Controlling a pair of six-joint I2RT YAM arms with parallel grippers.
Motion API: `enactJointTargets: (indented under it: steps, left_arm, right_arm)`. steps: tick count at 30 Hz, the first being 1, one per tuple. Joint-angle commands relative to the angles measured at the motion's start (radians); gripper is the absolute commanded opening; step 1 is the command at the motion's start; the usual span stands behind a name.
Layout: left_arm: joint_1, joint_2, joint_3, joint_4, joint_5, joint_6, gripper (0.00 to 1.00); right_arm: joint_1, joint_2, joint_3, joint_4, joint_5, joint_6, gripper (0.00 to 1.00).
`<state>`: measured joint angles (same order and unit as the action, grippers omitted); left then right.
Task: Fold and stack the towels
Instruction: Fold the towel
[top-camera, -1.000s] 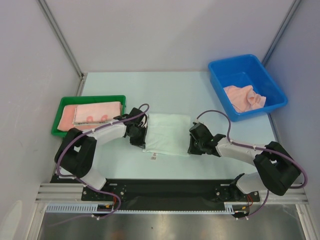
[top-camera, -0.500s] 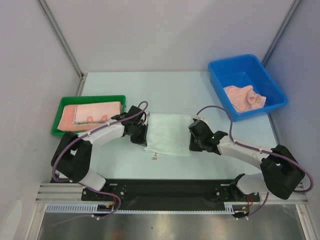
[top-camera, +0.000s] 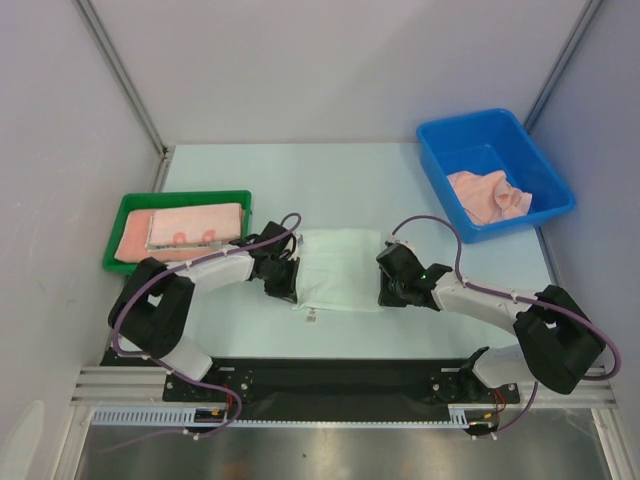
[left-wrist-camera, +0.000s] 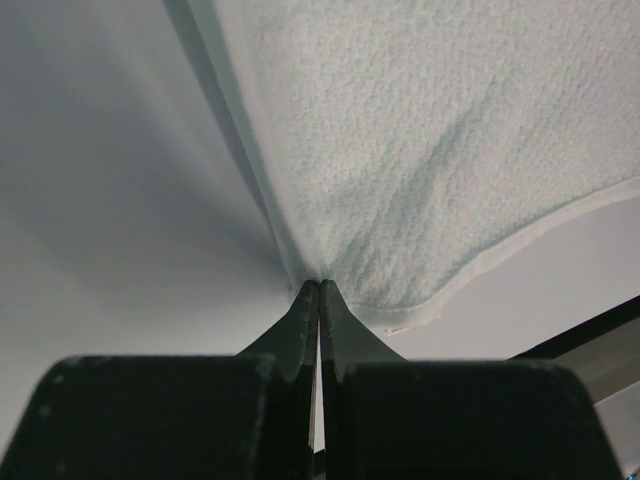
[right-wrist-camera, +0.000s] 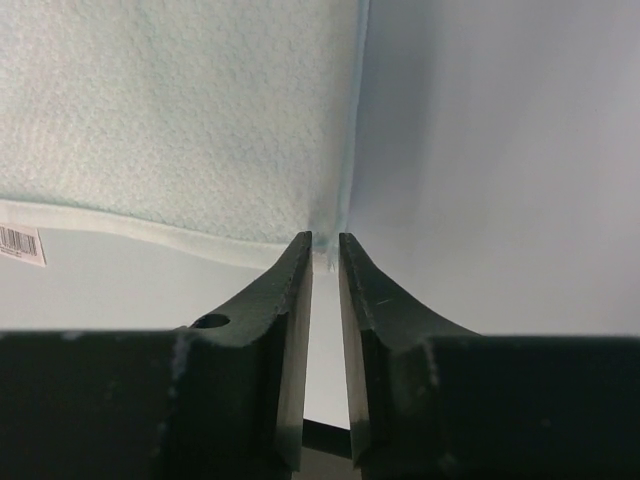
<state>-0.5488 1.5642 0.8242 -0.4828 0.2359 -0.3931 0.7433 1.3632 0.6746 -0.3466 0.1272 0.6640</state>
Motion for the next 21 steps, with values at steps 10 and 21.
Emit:
enactJointTargets:
  steps: [10,21]
  left_arm:
    - [-0.008,0.02,-0.01,0.039,-0.006,-0.009,0.0]
    - [-0.008,0.007,-0.007,0.01,-0.043,-0.001,0.0]
  right_arm:
    - [0.01,0.039,0.002,0.031,0.022,0.006,0.23]
    - [0.011,0.021,0.039,-0.032,0.064,-0.035,0.0]
